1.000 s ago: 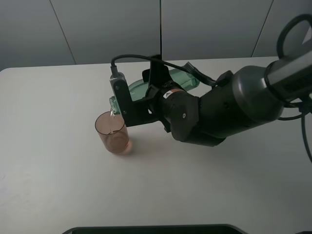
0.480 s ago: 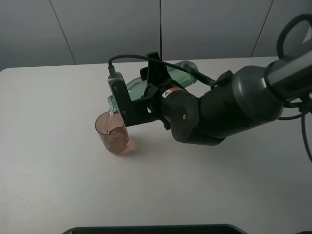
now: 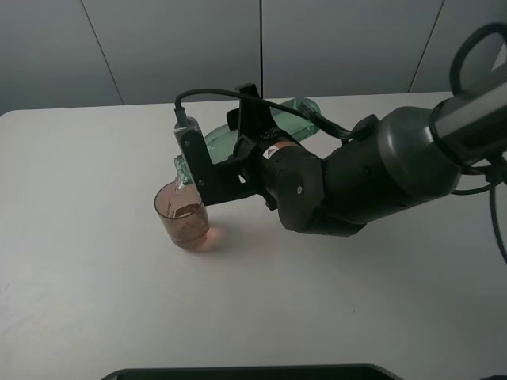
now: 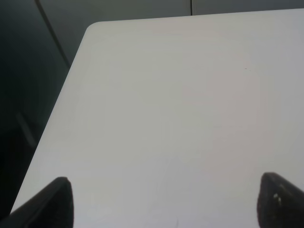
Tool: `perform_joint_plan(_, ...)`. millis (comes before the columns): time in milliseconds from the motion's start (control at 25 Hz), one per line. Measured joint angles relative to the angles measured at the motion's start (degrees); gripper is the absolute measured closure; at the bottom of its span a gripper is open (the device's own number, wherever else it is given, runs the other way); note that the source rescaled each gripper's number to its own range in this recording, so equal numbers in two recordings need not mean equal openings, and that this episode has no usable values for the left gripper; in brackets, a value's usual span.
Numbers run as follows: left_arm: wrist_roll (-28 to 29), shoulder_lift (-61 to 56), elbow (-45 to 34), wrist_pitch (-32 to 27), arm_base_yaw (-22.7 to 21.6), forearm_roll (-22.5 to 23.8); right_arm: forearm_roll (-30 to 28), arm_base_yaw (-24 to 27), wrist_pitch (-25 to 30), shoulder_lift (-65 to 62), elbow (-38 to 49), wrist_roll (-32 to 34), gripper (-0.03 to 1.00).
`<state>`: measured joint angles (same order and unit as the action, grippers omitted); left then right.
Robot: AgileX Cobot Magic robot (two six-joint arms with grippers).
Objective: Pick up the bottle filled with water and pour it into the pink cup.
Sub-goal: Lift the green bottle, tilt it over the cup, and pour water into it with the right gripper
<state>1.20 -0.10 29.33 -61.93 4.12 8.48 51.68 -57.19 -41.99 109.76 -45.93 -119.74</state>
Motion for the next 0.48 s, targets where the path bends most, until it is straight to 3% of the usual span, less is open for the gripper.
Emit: perform_joint_plan(480, 0.0, 0.0, 0.0, 0.0, 0.0, 0.0, -1.28, 0.0, -0.2, 0.0, 0.0, 0.0, 0.97)
